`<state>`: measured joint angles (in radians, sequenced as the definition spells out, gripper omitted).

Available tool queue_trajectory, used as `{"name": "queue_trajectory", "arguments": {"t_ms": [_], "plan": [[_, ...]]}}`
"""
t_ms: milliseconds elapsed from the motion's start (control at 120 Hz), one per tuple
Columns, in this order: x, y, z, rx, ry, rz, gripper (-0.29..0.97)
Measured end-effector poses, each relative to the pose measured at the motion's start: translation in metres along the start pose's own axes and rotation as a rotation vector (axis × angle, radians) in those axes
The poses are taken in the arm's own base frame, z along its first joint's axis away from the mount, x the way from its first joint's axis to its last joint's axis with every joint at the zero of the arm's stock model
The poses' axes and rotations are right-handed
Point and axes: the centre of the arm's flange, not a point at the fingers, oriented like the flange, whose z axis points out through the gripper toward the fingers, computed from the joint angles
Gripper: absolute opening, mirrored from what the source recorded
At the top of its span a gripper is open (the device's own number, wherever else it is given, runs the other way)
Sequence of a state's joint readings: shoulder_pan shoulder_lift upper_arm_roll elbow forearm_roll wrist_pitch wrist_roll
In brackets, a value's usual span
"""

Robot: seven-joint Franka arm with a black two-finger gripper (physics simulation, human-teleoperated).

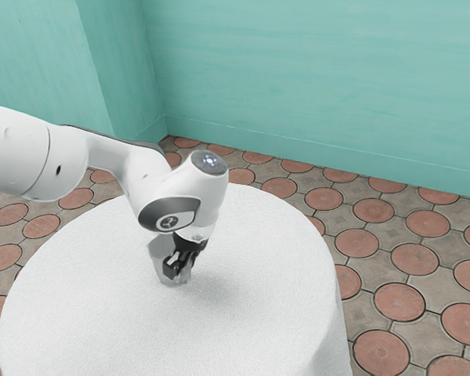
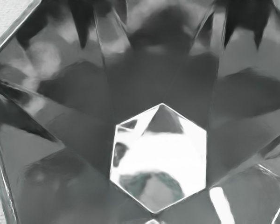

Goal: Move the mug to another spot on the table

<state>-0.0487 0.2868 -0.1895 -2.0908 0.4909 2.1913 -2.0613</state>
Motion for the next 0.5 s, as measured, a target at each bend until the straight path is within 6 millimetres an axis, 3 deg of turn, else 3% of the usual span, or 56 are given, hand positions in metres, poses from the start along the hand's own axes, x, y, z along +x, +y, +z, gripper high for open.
{"name": "queue_trajectory", "arguments": {"t_ms": [200, 367, 500], "plan": [[-0.003, -0.001, -0.004, 0.004, -0.029, -0.044, 0.55], [-0.002, 0.000, -0.011, 0.008, -0.063, -0.086, 0.62], [0.000, -0.001, -0.030, -0.002, -0.115, -0.136, 0.65]]}}
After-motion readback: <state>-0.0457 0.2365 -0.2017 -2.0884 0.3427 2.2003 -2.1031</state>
